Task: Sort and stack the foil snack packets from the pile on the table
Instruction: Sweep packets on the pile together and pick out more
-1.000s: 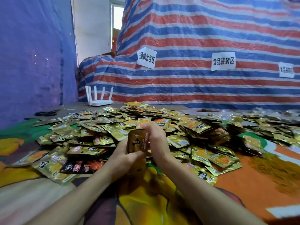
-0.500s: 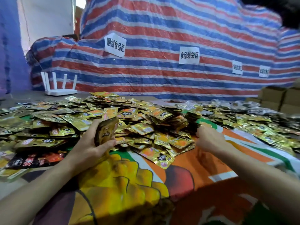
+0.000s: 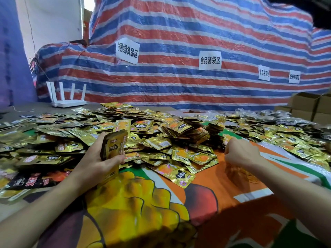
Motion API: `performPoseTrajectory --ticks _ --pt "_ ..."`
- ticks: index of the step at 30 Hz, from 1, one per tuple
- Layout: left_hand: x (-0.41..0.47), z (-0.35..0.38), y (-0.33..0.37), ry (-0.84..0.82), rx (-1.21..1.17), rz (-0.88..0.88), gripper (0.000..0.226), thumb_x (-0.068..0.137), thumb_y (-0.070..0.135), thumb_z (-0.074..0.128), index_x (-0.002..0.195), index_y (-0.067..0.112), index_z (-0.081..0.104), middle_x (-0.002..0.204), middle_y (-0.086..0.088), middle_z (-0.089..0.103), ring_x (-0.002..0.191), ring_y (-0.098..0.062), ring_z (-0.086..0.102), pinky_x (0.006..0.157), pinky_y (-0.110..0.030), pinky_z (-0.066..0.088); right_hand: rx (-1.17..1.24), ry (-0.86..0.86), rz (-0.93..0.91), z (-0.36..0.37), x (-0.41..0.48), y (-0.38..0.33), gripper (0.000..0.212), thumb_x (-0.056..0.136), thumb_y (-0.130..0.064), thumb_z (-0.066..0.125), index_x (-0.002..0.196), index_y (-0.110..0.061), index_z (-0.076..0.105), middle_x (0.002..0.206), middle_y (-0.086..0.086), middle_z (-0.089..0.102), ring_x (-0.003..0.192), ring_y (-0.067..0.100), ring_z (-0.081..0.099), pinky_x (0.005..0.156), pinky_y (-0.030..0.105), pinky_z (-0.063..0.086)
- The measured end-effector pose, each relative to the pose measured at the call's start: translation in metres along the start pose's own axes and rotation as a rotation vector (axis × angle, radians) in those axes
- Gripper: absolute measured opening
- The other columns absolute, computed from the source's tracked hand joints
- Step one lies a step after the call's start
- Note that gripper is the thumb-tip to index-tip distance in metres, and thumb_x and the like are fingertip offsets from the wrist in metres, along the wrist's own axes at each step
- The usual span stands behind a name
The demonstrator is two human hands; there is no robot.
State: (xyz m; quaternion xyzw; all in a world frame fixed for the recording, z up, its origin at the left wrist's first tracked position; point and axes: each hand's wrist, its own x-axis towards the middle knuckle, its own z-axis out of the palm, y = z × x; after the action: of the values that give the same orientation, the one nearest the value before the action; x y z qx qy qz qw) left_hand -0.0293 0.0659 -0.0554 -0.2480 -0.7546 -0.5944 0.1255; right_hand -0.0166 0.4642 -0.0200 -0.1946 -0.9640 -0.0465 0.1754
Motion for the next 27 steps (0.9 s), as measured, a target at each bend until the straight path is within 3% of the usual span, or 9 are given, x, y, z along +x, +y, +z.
performPoseTrajectory --ticks 4,7,10,13,16,19,21,24,27 --pt "0.001 0.0 -0.004 -0.018 0.007 0.009 0.043 0.071 0.026 0.072 0.11 0.015 0.056 0.089 -0.013 0.07 0.081 -0.024 0.072 0.075 -0.041 0.058 0.026 -0.051 -0.059 0.01 0.004 -0.012 0.018 0.079 -0.01 0.063 0.089 -0.018 0.076 0.096 0.0 0.072 0.092 0.024 0.066 0.066 0.034 0.058" --pt "0.002 -0.001 -0.006 -0.021 -0.003 0.009 0.042 0.072 0.026 0.072 0.109 0.013 0.057 0.089 -0.014 0.069 0.082 -0.025 0.071 0.072 -0.035 0.058 0.004 -0.023 -0.053 0.021 0.008 -0.015 0.018 0.083 -0.005 0.059 0.092 -0.015 0.071 0.091 0.003 0.07 0.087 0.025 0.067 0.069 0.038 0.061" --pt "0.003 -0.001 -0.005 -0.011 -0.031 0.0 0.041 0.072 0.025 0.071 0.109 0.015 0.058 0.089 -0.013 0.07 0.082 -0.024 0.071 0.071 -0.03 0.058 -0.088 -0.021 -0.074 0.027 0.014 -0.015 0.008 0.086 -0.008 0.057 0.085 -0.015 0.059 0.085 0.002 0.063 0.083 0.023 0.065 0.063 0.035 0.058" --pt "0.003 -0.001 -0.004 -0.007 -0.049 0.007 0.041 0.072 0.024 0.071 0.11 0.018 0.057 0.091 -0.016 0.068 0.083 -0.026 0.07 0.073 -0.036 0.059 -0.093 -0.076 -0.05 0.027 0.02 -0.012 0.018 0.087 -0.009 0.057 0.074 -0.016 0.047 0.076 0.0 0.056 0.068 0.017 0.058 0.047 0.028 0.042" --pt "0.003 0.001 -0.002 0.0 -0.066 0.007 0.041 0.071 0.024 0.071 0.108 0.018 0.057 0.09 -0.016 0.068 0.082 -0.027 0.07 0.073 -0.037 0.058 -0.108 -0.095 -0.055 0.025 0.022 -0.009 0.02 0.089 -0.013 0.057 0.075 -0.018 0.045 0.076 -0.002 0.055 0.065 0.013 0.053 0.046 0.025 0.037" --pt "0.002 0.002 0.0 0.021 -0.103 -0.011 0.04 0.071 0.022 0.071 0.108 0.016 0.057 0.091 -0.019 0.068 0.082 -0.03 0.069 0.073 -0.039 0.058 -0.215 -0.128 -0.077 0.02 0.014 -0.013 0.007 0.092 -0.018 0.055 0.085 -0.019 0.052 0.092 -0.001 0.06 0.086 0.019 0.06 0.06 0.029 0.048" --pt "0.003 0.002 0.002 0.047 -0.178 -0.04 0.042 0.07 0.021 0.071 0.109 0.011 0.058 0.087 -0.019 0.07 0.078 -0.029 0.071 0.067 -0.034 0.057 -0.21 0.012 -0.049 0.015 0.012 -0.016 0.01 0.092 -0.019 0.056 0.1 -0.015 0.059 0.106 0.007 0.062 0.101 0.028 0.06 0.075 0.035 0.051" --pt "0.005 0.0 0.005 0.098 -0.299 -0.121 0.042 0.068 0.019 0.071 0.106 0.004 0.061 0.085 -0.02 0.073 0.076 -0.026 0.073 0.065 -0.033 0.056 0.023 0.327 -0.051 -0.004 0.009 -0.036 0.018 0.094 -0.014 0.053 0.106 -0.002 0.057 0.106 0.018 0.061 0.099 0.035 0.056 0.076 0.039 0.045" --pt "0.006 -0.002 0.006 0.109 -0.361 -0.198 0.028 0.074 0.005 0.071 0.101 0.002 0.068 0.088 -0.014 0.076 0.085 -0.026 0.074 0.075 -0.041 0.054 0.543 0.238 -0.194 -0.022 -0.006 -0.088 0.014 0.103 -0.02 0.05 0.1 -0.008 0.057 0.094 0.007 0.059 0.089 0.027 0.057 0.072 0.039 0.046"
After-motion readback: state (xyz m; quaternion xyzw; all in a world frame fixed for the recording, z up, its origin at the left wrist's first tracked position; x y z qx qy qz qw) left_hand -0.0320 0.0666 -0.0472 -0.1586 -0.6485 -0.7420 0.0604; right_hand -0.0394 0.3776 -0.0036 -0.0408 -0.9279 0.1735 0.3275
